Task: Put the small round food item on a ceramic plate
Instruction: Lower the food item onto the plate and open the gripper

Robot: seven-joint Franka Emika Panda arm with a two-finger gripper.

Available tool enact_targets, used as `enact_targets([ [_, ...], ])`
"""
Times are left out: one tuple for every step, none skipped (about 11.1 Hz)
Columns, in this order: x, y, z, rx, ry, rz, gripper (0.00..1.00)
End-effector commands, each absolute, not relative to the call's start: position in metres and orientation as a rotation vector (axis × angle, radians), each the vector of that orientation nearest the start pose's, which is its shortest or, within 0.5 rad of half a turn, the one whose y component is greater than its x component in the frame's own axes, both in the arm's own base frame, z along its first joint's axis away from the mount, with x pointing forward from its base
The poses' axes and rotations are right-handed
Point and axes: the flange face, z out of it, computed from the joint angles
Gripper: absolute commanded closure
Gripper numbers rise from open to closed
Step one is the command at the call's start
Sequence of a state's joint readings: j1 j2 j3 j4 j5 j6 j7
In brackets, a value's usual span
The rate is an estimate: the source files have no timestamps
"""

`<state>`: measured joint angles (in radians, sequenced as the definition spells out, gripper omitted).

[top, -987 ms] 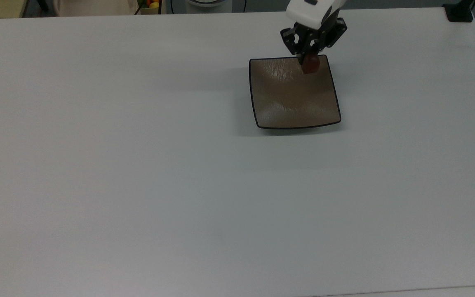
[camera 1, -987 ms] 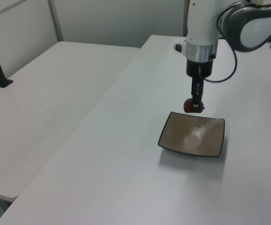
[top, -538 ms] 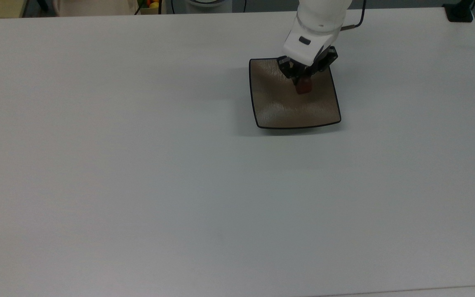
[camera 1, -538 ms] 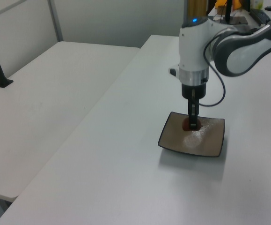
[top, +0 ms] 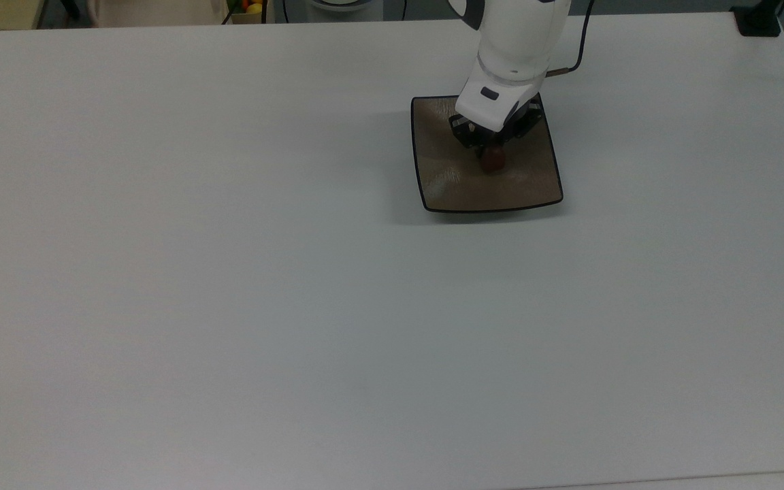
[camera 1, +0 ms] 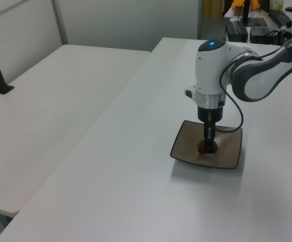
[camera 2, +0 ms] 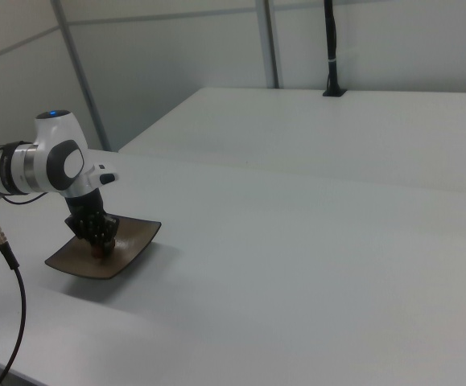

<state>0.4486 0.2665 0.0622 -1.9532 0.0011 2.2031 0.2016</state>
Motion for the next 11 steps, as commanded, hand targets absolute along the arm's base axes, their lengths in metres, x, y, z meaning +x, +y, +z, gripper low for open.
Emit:
enact_targets([
  [0.532, 0.290, 0.336, -3.078, -0.454, -0.008, 0.73],
  [0.535, 0.286, 0.336, -3.076, -0.441, -0.022, 0.73],
  [0.535, 0.286, 0.336, -3.077, -0.439, -0.022, 0.69],
  [0.535, 0.286, 0.336, -3.077, -0.439, -0.022, 0.54],
  [0.535, 0.286, 0.337, -3.077, -0.435, -0.017, 0.27],
  [0.535, 0.286, 0.336, -3.080, -0.421, -0.012, 0.05],
  [0.535, 0.286, 0.337, -3.082, -0.412, -0.008, 0.00],
  [0.535, 0.286, 0.339, -3.082, -0.410, -0.010, 0.00],
  [0.536, 0.287, 0.342, -3.080, -0.407, -0.019, 0.00],
  [0.537, 0.287, 0.345, -3.079, -0.402, -0.028, 0.00],
  [0.537, 0.287, 0.351, -3.076, -0.399, -0.043, 0.00],
])
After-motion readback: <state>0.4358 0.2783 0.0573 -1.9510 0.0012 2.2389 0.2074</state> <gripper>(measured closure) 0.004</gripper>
